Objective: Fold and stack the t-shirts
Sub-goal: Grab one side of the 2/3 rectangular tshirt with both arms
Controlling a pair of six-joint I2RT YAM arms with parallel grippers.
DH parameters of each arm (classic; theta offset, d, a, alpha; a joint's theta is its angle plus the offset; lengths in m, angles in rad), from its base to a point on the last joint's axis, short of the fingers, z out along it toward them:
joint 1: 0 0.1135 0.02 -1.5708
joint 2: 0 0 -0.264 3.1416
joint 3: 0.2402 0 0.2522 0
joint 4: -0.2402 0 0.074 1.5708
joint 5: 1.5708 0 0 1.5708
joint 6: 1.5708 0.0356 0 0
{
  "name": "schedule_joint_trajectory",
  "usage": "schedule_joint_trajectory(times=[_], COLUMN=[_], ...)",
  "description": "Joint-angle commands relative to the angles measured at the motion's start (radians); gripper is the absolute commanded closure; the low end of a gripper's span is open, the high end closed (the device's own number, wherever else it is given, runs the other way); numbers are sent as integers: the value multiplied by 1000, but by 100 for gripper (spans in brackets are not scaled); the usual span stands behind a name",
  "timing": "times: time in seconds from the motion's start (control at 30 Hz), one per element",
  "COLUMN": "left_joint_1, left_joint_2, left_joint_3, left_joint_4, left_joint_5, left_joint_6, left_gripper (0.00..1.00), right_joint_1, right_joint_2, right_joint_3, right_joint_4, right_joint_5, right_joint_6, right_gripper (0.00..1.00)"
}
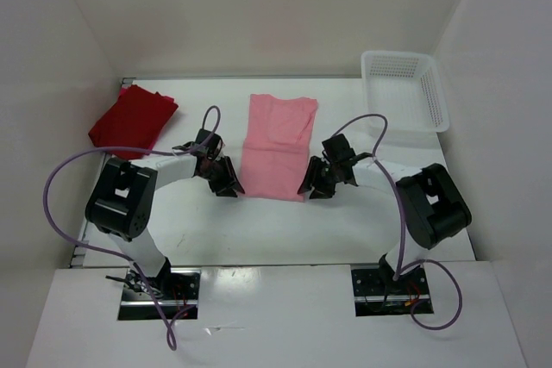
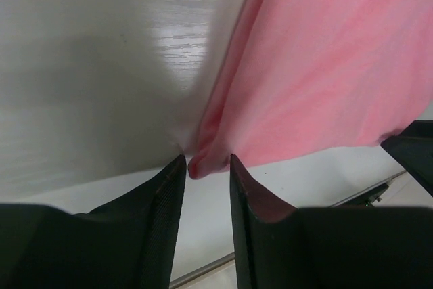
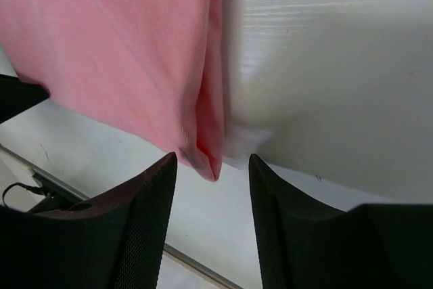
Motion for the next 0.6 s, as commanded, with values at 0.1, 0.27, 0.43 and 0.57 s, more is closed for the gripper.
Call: schedule_joint_trajectory(times=[0.1,0.27,0.43,0.57], left_joint_1=[4,13,14,4], left_joint_2=[50,41,-6,-107], left_joint_3=[-3,-3,-22,-62], left_joint_4=[35,35,-6,-94], left_joint_5=[-21,-31,-31,6], left_joint_6=[32,32,41,87], left_gripper=[67,85,100,100], right_joint_1=[13,13,22,76], right_joint_2=[66,100,41,-80], right_joint_3=[1,10,-27,-100], right_joint_4=[80,89,74,-18], right_joint_5=[-35,-61,-61,-61], right_joint_6=[15,24,46,84], right_gripper=[53,77,100,100])
